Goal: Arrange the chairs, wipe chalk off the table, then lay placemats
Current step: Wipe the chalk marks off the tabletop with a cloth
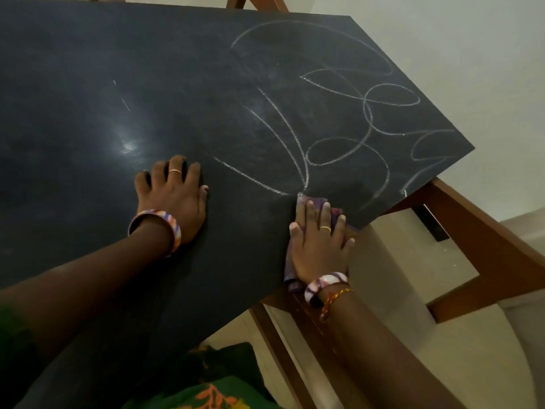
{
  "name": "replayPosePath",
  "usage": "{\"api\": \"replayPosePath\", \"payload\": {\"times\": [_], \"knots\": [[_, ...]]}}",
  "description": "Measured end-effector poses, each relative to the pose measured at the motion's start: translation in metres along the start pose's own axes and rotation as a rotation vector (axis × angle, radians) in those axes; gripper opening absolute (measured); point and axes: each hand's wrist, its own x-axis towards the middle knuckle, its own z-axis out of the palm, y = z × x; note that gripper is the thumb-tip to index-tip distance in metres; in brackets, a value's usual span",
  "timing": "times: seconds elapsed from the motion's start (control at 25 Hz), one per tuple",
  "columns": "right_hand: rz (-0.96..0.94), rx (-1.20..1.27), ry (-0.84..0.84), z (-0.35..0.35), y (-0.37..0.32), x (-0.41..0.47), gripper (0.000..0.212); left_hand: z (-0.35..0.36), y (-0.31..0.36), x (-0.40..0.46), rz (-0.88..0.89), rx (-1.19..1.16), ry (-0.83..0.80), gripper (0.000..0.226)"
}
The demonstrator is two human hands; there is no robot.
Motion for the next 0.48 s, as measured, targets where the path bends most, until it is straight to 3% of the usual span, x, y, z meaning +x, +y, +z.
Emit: {"api": "replayPosePath", "payload": {"times": [0.08, 0.2, 0.28, 0.4, 0.48], "knots": [[0.075, 0.049, 0.02, -0.009, 0.022, 0.038, 0.054, -0.001, 0.001, 0.0, 0.001, -0.006, -0.004, 0.051], [0.367, 0.181, 0.017, -0.031, 0.054, 0.102, 0.057, 0.0, 0.001, 0.0, 0.005, 0.013, -0.008, 0.05], [0.415, 0.157, 0.02, -0.035, 0.052, 0.105, 0.058, 0.001, 0.002, 0.001, 0.001, 0.023, 0.001, 0.048], [0.186, 0.053, 0.091, -0.023, 0.022, 0.065, 0.054, 0.004, 0.004, 0.003, -0.006, 0.031, 0.015, 0.046], [-0.046, 0.065, 0.035, -0.016, -0.002, 0.034, 0.051, 0.004, 0.005, 0.005, -0.008, 0.033, 0.009, 0.046]]}}
